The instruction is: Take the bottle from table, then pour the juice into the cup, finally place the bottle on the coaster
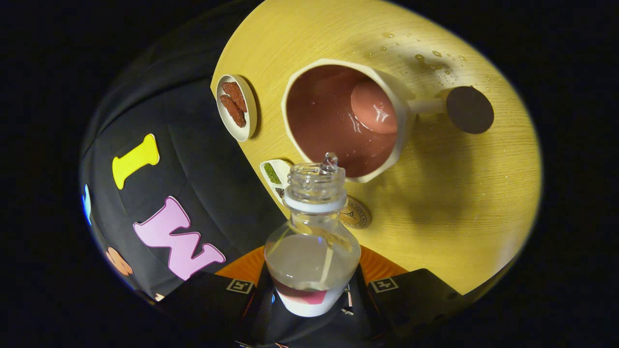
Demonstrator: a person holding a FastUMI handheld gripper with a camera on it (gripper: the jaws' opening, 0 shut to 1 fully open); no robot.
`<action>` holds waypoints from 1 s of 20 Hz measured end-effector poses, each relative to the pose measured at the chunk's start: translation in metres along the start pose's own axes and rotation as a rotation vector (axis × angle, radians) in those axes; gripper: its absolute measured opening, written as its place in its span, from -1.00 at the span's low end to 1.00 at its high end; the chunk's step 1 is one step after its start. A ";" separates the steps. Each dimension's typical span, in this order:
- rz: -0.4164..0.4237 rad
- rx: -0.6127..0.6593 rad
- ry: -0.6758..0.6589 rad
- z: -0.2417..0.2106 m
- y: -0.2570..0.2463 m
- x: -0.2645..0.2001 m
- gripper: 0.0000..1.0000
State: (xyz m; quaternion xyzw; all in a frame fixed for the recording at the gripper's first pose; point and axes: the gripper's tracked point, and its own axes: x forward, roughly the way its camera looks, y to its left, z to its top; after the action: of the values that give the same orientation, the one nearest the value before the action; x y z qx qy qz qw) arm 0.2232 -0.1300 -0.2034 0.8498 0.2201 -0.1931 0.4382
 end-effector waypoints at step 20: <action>0.028 0.274 0.047 0.008 0.017 -0.007 0.44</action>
State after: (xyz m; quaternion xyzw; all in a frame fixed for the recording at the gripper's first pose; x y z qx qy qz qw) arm 0.2254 -0.1473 -0.1923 0.9091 0.1900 -0.1952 0.3152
